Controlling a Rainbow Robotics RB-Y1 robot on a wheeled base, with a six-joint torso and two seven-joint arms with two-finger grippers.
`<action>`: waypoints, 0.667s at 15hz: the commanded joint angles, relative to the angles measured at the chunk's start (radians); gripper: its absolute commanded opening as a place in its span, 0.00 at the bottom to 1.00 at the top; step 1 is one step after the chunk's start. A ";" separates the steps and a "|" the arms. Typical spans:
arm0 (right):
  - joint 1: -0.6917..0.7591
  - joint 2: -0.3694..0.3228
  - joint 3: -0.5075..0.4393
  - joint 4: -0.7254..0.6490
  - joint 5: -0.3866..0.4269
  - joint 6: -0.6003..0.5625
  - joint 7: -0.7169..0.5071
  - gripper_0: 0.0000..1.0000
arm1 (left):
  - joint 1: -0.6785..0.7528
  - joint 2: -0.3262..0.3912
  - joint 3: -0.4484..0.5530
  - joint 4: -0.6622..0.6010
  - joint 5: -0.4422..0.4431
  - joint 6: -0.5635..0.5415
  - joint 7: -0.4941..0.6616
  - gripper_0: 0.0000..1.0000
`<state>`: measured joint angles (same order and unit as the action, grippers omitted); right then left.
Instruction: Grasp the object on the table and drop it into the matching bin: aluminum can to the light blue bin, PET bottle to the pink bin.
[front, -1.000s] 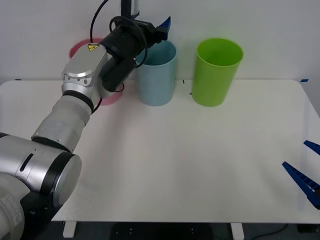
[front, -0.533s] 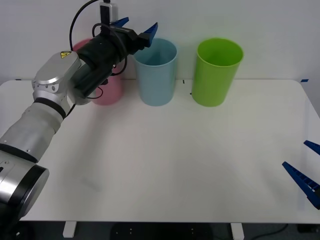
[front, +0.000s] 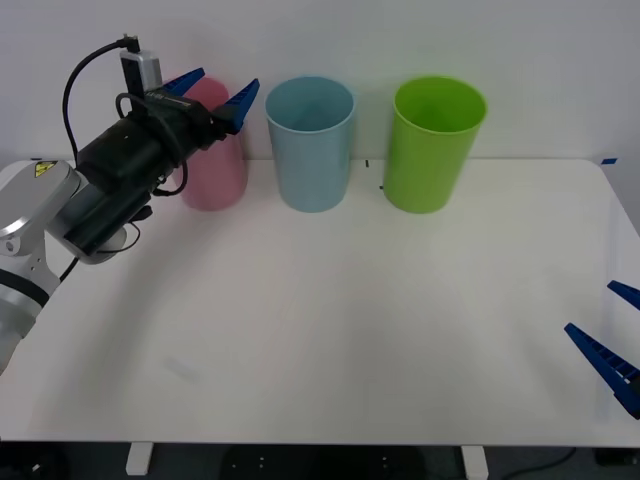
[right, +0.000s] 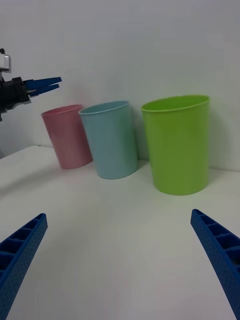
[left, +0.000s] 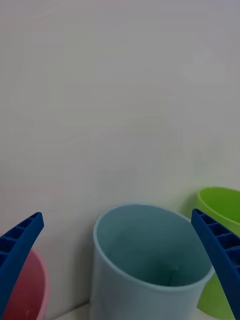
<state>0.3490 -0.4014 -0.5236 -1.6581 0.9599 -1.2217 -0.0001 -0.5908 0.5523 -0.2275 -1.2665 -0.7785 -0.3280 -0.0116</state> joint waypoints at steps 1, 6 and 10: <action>0.000 0.000 0.000 0.000 0.000 0.000 0.000 1.00 | 0.117 0.035 0.079 -0.083 0.002 -0.065 -0.004 1.00; 0.000 0.000 0.000 0.000 0.000 0.000 0.000 1.00 | 0.356 0.061 0.278 -0.192 -0.039 -0.252 -0.008 1.00; 0.000 0.000 0.000 0.000 0.000 0.000 0.000 1.00 | 0.556 0.061 0.438 -0.294 -0.084 -0.373 -0.005 1.00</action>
<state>0.3491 -0.4014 -0.5236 -1.6581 0.9599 -1.2217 -0.0001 -0.0734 0.6137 0.1823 -1.5391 -0.8556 -0.6835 -0.0190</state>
